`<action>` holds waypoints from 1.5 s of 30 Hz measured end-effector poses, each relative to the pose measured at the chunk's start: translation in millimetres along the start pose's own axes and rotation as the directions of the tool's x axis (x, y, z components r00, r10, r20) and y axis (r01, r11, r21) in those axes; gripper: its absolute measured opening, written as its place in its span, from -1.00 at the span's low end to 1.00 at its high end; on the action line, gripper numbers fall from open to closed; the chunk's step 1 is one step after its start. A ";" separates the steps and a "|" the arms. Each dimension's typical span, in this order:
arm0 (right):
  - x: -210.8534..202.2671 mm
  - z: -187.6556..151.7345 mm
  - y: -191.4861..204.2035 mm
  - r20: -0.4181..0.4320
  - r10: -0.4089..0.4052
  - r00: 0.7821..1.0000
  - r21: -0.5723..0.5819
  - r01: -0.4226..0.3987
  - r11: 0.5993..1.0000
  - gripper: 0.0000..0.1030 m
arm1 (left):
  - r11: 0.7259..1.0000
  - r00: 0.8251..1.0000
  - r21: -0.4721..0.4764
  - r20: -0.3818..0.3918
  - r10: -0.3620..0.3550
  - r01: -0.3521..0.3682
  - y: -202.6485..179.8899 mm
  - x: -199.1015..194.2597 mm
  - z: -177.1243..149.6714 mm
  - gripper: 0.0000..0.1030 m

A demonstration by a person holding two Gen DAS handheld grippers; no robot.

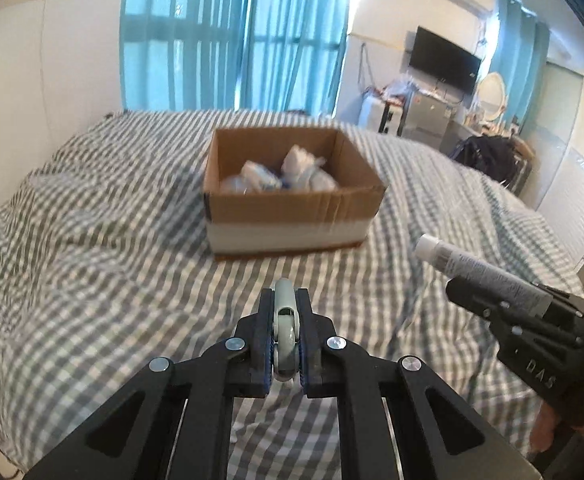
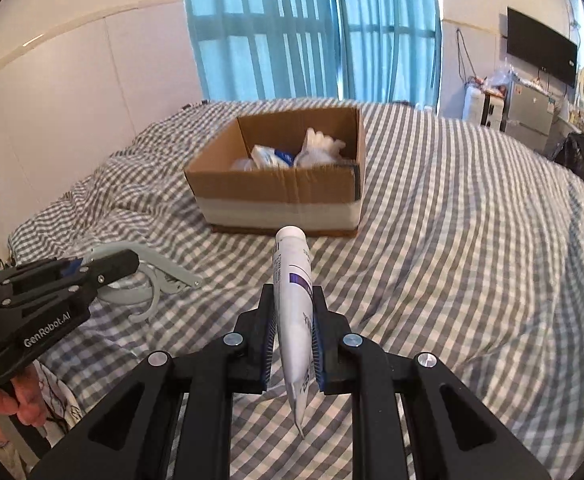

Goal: Organize objects
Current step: 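Carry the hanger and lotion tube into the box and release both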

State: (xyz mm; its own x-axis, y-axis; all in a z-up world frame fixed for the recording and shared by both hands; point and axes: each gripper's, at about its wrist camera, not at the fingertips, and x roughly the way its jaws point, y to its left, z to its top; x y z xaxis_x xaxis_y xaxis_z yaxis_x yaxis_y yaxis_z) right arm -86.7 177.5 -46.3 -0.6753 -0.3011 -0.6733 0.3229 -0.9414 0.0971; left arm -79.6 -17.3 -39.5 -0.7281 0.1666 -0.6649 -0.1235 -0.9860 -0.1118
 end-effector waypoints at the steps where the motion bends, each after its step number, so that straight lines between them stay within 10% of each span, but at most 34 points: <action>1: -4.2 3.8 1.8 0.012 -0.003 1.000 -0.005 0.003 1.000 -0.70 | 1.000 1.000 0.007 0.008 -0.001 0.001 -2.5 -1.9 5.7 -0.82; 14: -28.4 68.0 6.7 0.135 0.007 0.991 -0.044 -0.001 0.999 -0.70 | 0.999 0.990 0.039 0.139 -0.013 0.007 -18.8 -5.1 97.0 -0.82; 29: 42.4 172.1 -16.1 0.182 0.026 0.983 -0.060 -0.015 0.998 -0.70 | 0.998 0.980 0.062 0.197 0.000 -0.013 -10.0 68.6 188.0 -0.82; 45: 165.5 182.0 -34.5 0.069 0.025 0.997 -0.060 -0.021 0.998 -0.70 | 0.999 0.998 0.018 0.049 0.045 -0.046 23.3 176.0 163.4 -0.82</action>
State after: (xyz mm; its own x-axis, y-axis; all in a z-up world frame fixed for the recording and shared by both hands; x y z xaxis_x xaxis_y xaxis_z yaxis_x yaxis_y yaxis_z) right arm -330.3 132.4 -27.7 -0.7115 -0.3343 -0.6181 0.3759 -0.9242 0.0673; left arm -320.8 -10.8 -38.4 -0.7651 0.1222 -0.6322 -0.1026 -0.9924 -0.0677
